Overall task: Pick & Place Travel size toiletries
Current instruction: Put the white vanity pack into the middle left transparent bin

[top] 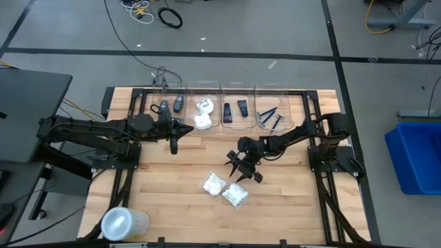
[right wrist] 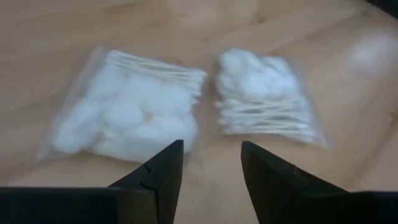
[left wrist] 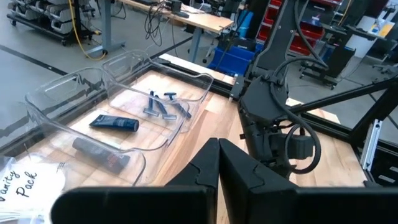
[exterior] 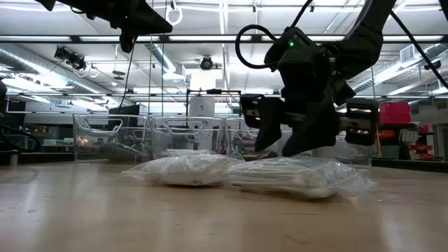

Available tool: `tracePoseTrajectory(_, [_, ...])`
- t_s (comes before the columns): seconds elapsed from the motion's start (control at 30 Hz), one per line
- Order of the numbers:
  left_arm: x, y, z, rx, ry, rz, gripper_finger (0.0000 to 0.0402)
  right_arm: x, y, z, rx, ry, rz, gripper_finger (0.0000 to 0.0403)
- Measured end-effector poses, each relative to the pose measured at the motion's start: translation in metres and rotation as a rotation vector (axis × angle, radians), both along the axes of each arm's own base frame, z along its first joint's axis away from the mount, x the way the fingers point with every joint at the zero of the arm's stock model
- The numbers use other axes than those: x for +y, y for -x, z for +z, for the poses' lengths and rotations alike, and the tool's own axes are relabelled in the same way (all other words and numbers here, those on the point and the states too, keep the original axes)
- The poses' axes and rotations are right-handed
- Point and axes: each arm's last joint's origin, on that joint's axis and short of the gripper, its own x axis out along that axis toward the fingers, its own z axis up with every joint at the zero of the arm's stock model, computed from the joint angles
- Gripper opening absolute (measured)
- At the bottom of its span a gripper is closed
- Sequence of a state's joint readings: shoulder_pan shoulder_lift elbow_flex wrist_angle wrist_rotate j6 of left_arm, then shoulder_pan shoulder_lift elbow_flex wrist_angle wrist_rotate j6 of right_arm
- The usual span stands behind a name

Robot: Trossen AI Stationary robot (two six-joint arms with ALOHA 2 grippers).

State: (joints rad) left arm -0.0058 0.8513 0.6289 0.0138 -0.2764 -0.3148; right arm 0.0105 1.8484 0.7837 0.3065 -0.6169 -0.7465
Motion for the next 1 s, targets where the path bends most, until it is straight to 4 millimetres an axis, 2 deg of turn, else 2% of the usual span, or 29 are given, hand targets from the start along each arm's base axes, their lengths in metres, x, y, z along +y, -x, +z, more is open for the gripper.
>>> tracePoseTrajectory(0.17, [0.000, 0.000, 0.000, 0.001, 0.010, 0.002, 0.0019, 0.000, 0.000, -0.003, -0.018, 0.014, 0.046, 0.0165])
tracePoseTrajectory(0.43, [0.000, 0.000, -0.001, 0.005, 0.009, 0.002, 0.0006, -0.004, -0.002, -0.015, -0.015, 0.022, 0.039, 0.0165])
tracePoseTrajectory(0.63, [0.000, 0.000, -0.001, 0.005, 0.013, 0.003, 0.0020, -0.003, -0.002, -0.021, -0.003, 0.021, 0.045, 0.0164])
tracePoseTrajectory(0.77, [0.000, 0.000, -0.001, 0.005, 0.011, 0.002, 0.0018, -0.002, -0.001, -0.021, 0.003, -0.010, 0.075, 0.0146])
tracePoseTrajectory(1.0, [0.000, 0.000, -0.001, 0.006, 0.010, 0.003, 0.0006, -0.001, 0.000, -0.021, 0.014, -0.012, 0.077, 0.0087])
